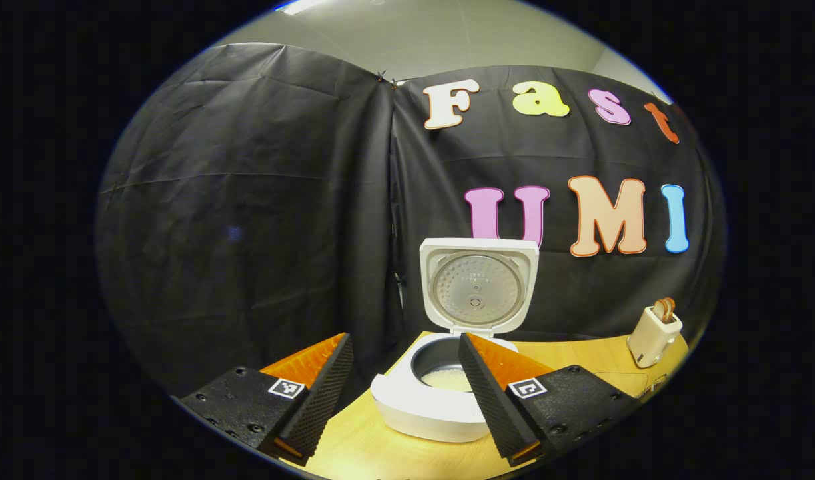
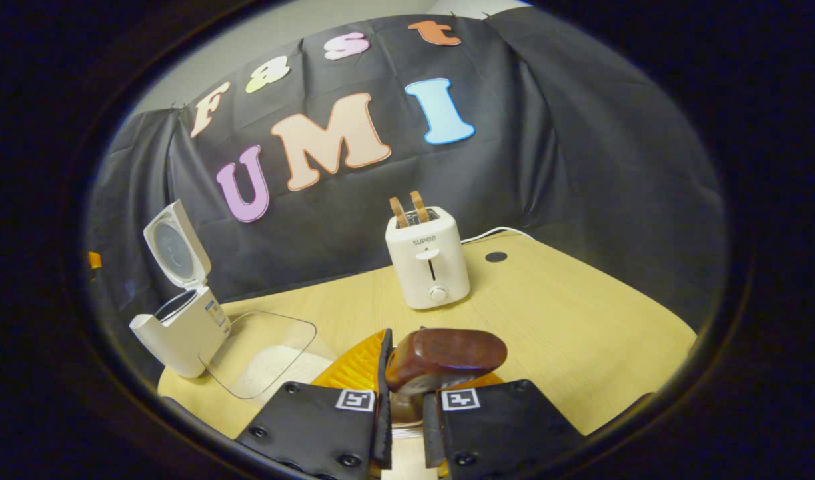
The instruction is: Close the left gripper, press the button to open the rice cooker; take a wooden spoon from the chopstick holder with the right hand, scoop a spoonful of rice and pour it into the rice cooker, then put the wooden spoon back into the chopstick holder.
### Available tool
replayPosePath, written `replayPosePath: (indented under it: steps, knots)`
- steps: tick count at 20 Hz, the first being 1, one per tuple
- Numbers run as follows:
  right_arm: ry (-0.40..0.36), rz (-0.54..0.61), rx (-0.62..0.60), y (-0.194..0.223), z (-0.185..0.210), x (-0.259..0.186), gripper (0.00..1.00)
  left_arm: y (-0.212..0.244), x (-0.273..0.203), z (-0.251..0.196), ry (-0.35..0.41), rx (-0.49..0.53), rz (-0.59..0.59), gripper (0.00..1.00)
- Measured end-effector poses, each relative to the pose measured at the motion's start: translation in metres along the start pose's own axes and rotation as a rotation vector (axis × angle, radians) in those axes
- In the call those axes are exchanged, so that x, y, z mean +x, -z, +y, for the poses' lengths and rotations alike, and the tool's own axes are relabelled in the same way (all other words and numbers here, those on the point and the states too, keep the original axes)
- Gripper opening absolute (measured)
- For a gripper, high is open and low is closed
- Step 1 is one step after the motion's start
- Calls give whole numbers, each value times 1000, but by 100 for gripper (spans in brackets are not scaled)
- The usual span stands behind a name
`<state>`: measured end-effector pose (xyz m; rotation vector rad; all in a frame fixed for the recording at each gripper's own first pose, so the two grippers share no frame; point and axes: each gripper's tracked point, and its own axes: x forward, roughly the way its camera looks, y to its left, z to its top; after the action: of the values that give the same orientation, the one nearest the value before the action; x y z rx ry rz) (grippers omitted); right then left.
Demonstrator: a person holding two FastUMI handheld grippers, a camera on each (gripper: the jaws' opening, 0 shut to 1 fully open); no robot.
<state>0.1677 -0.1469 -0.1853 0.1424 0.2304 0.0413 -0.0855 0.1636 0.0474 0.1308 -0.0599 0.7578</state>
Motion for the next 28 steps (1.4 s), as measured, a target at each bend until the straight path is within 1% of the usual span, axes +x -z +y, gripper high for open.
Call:
replayPosePath:
  steps: [3,7,10,11,12,13,14,15,16,17,21,22,23,25,26,27,28]
  knots:
    - [26,-3,-15,-9,0,-5,21,0,2,-6,32,5,-6,95]
    - [67,-18,-7,-22,6,-15,22,2,6,-10,92,-11,-11,95]
    - [102,-51,3,-38,14,-26,23,6,13,-3,139,-23,-10,95]
    - [110,-60,5,-43,17,-30,21,10,16,1,152,-28,-1,94]
    - [123,-71,6,-49,21,-34,21,12,18,5,164,-28,4,95]
    - [134,-79,6,-56,28,-38,22,14,21,12,179,-29,10,95]
    - [143,-83,1,-60,33,-41,21,15,23,17,194,-30,13,95]
    - [164,-99,-23,-72,43,-51,22,18,26,27,211,-35,17,93]
    - [169,-110,-33,-81,53,-53,21,20,28,32,217,-38,19,95]
    - [168,-117,-45,-87,65,-55,21,22,31,38,227,-42,26,95]
    - [125,-152,-55,-106,112,-63,21,25,37,58,247,-27,37,95]
    - [109,-156,-51,-109,126,-63,21,25,38,62,253,-30,37,93]
    - [87,-155,-47,-109,143,-65,21,26,41,63,261,-36,38,95]
    - [28,-154,-34,-110,180,-67,22,32,42,65,287,-43,55,95]
    - [-3,-152,-30,-110,201,-67,22,33,44,66,299,-45,56,93]
    - [-36,-148,-28,-108,222,-66,22,35,45,64,314,-48,59,95]
    - [-71,-144,-29,-107,245,-66,22,37,46,63,330,-49,63,95]
